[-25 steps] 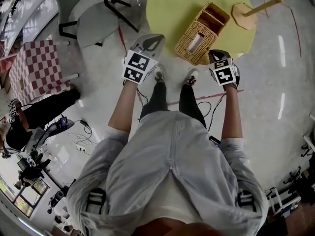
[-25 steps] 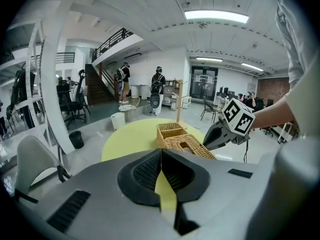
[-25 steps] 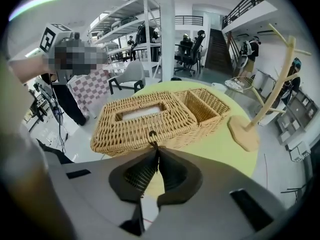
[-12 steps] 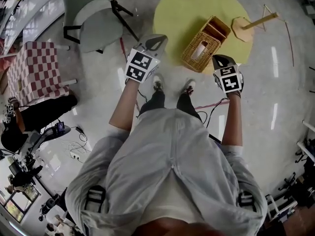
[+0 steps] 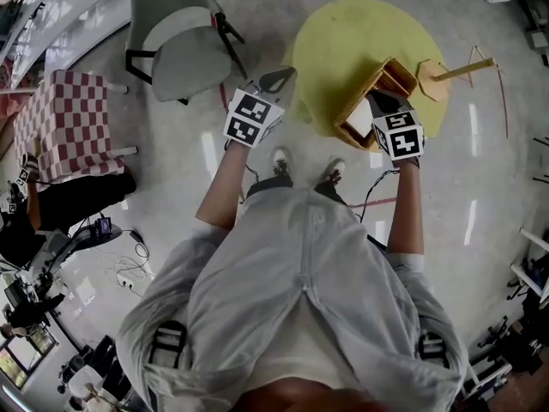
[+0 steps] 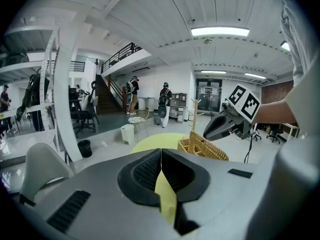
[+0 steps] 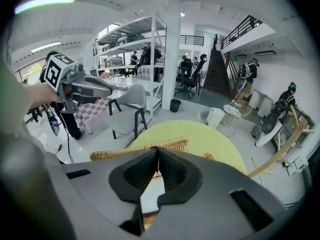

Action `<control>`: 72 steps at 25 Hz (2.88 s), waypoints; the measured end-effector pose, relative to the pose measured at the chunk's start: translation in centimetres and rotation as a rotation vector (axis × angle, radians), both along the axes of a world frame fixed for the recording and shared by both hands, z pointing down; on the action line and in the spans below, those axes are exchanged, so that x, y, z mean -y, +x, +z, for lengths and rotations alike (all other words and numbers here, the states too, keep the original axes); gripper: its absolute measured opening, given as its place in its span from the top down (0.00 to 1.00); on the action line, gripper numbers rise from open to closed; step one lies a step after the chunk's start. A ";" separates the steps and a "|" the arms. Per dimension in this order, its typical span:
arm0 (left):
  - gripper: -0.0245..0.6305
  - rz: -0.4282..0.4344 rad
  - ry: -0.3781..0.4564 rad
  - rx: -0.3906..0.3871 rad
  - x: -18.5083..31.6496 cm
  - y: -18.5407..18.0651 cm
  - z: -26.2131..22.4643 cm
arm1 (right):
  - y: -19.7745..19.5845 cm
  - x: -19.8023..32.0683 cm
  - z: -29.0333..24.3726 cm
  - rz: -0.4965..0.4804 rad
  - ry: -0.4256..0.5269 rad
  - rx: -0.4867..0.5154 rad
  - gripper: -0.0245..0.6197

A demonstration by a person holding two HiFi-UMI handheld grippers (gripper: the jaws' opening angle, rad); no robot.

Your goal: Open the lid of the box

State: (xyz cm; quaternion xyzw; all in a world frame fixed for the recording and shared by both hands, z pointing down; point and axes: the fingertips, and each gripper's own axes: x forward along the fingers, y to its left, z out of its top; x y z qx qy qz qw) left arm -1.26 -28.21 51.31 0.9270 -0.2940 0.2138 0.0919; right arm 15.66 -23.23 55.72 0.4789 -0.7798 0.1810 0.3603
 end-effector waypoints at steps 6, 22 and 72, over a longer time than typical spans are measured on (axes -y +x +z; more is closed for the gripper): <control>0.92 -0.005 -0.014 0.009 2.3 -2.8 0.2 | -4.1 3.5 0.5 -0.043 -0.002 -0.026 0.91; 0.92 -0.057 -0.099 0.049 5.6 -9.4 4.7 | -7.8 7.2 9.8 0.009 -0.160 -0.068 0.86; 0.92 0.055 0.379 -0.098 -0.2 6.9 -19.5 | 9.1 -1.0 -23.8 0.174 0.572 -0.054 0.93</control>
